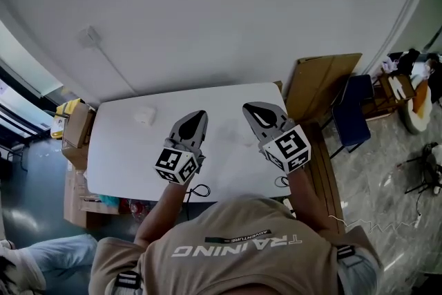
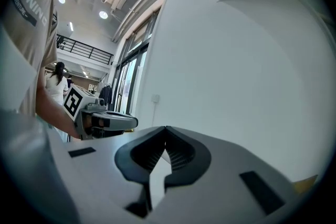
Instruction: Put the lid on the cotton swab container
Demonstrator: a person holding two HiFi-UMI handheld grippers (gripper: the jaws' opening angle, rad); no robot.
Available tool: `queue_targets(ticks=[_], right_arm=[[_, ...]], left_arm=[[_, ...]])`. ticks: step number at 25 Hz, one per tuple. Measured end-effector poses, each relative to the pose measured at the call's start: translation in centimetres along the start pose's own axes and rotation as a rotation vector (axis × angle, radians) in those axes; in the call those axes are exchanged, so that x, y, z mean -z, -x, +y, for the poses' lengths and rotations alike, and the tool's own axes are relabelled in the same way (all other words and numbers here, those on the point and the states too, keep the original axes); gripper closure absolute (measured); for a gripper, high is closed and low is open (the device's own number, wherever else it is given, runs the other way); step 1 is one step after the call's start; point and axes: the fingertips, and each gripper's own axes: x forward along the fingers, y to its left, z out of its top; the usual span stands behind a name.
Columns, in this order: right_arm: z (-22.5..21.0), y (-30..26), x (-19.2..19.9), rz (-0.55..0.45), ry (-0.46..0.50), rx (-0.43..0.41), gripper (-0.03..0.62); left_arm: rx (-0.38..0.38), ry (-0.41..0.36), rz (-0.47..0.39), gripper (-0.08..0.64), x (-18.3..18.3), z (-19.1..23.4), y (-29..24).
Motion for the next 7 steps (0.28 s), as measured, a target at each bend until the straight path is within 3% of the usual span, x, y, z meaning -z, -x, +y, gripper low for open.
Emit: queue_targets(ticks=[7], right_arm=[[-0.18, 0.03, 0.82, 0.032, 0.007, -0.021, 0.574]], left_arm=[[-0.033, 0.003, -0.006, 0.548, 0.09, 0.46, -0.06]])
